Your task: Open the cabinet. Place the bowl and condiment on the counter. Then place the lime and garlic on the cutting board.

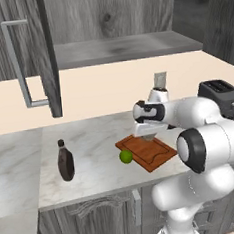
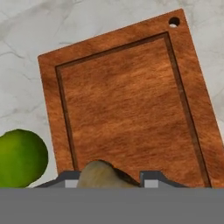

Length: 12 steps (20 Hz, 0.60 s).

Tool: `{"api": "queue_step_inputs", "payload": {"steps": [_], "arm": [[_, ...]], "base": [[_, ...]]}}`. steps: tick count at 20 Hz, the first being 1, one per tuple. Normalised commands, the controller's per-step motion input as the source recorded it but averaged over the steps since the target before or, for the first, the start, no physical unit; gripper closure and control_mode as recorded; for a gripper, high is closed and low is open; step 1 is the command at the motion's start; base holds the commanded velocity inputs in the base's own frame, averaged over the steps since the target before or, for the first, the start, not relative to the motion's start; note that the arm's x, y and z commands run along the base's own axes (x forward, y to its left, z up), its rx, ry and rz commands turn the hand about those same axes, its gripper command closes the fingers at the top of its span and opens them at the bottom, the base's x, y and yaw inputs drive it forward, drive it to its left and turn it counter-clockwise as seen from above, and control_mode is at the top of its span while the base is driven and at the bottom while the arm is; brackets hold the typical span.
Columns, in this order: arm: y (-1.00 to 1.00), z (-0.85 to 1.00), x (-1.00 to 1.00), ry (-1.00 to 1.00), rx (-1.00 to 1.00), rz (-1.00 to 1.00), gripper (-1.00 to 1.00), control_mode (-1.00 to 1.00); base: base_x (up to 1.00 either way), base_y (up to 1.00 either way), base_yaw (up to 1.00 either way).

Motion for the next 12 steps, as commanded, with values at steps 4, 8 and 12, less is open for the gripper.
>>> {"api": "queue_step_inputs", "payload": {"steps": [4, 8, 12], "arm": [[0.11, -0.21, 0.38, 0.01, -0.02, -0.03, 1.0, -1.0], [0.04, -0.08, 0.47, 0.02, 0.0, -0.03, 1.0, -1.0], [0.0, -0.22, 0.27, 0.06, -0.03, 0.0, 1.0, -1.0]], "base": [[0.0, 0.0, 0.0], [0.0, 0.0, 0.0], [0.0, 0.0, 0.0]]}}
